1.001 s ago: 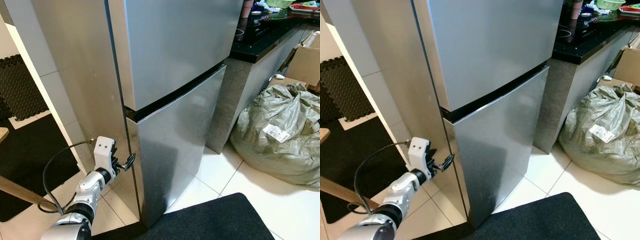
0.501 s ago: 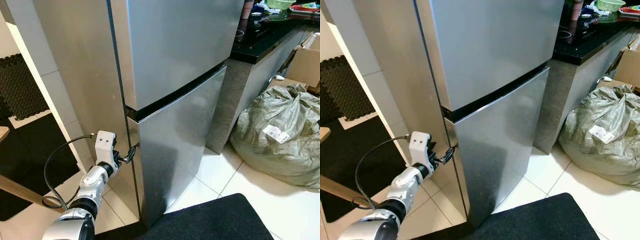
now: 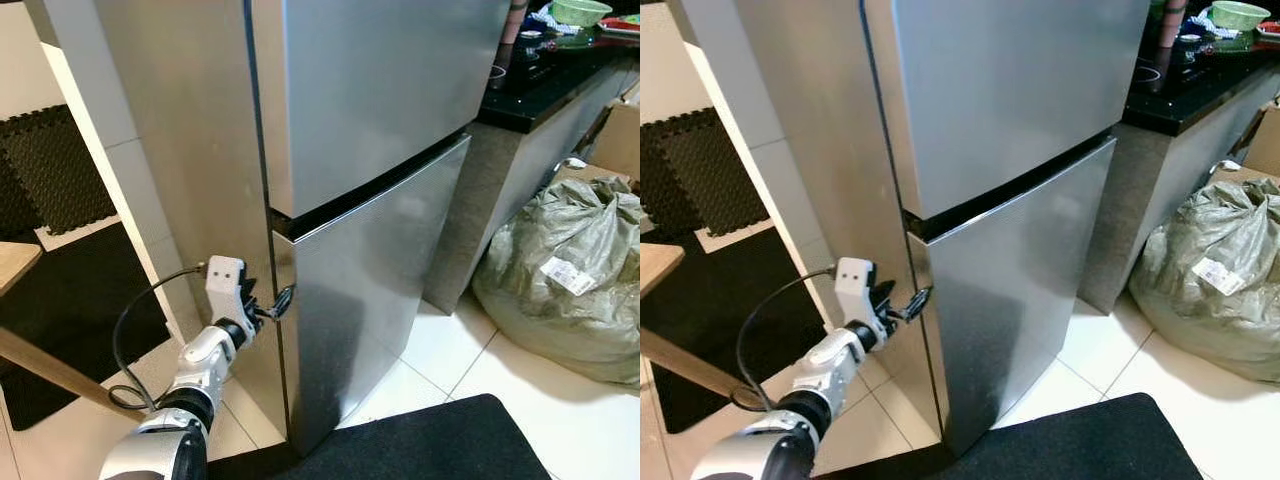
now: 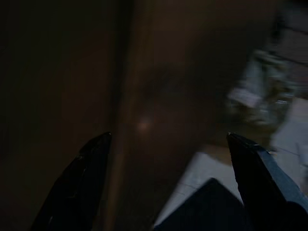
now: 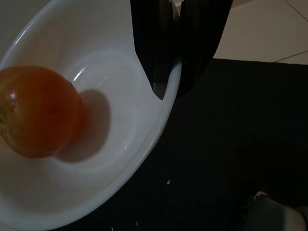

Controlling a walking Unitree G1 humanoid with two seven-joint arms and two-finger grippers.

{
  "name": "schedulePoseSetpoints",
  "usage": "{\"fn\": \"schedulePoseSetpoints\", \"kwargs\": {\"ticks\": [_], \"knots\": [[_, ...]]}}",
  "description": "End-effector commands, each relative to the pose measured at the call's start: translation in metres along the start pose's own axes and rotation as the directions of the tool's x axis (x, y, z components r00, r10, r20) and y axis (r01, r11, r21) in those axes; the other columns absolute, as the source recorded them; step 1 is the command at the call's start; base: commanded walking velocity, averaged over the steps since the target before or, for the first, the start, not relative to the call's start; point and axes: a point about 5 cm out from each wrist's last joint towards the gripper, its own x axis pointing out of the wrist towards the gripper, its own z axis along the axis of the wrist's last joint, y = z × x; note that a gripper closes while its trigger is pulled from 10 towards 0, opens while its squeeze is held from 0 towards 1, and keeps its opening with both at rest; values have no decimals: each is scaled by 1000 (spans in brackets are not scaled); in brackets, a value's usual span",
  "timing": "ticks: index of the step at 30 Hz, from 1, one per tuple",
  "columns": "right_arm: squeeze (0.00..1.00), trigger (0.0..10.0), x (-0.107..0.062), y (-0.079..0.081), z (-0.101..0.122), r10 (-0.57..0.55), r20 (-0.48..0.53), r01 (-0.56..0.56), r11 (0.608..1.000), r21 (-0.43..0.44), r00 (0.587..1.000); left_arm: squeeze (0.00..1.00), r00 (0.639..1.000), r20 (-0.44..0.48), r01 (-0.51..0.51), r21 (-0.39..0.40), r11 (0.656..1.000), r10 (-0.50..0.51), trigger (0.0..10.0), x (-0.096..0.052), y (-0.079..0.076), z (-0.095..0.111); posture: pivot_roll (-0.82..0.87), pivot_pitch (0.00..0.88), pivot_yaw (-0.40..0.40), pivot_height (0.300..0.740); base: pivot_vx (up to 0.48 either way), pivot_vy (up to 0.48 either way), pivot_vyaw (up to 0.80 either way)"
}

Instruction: Restocking fridge

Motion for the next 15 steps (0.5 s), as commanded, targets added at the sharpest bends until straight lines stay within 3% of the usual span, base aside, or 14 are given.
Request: {"fn": "schedulePoseSetpoints", "kwargs": {"ticks": [1,15], "knots": [[0,10000,0,-1,1,-8,6,8,1000,15,1000,0,999,-12,40,-8,999,-40,10000,5,-7,-1,-146,0,20,740,0,0,0],[0,10000,0,-2,2,-11,9,11,1000,19,1000,0,995,-33,95,10,995,-94,10000,11,-19,-3,-153,0,23,740,0,0,0]]}}
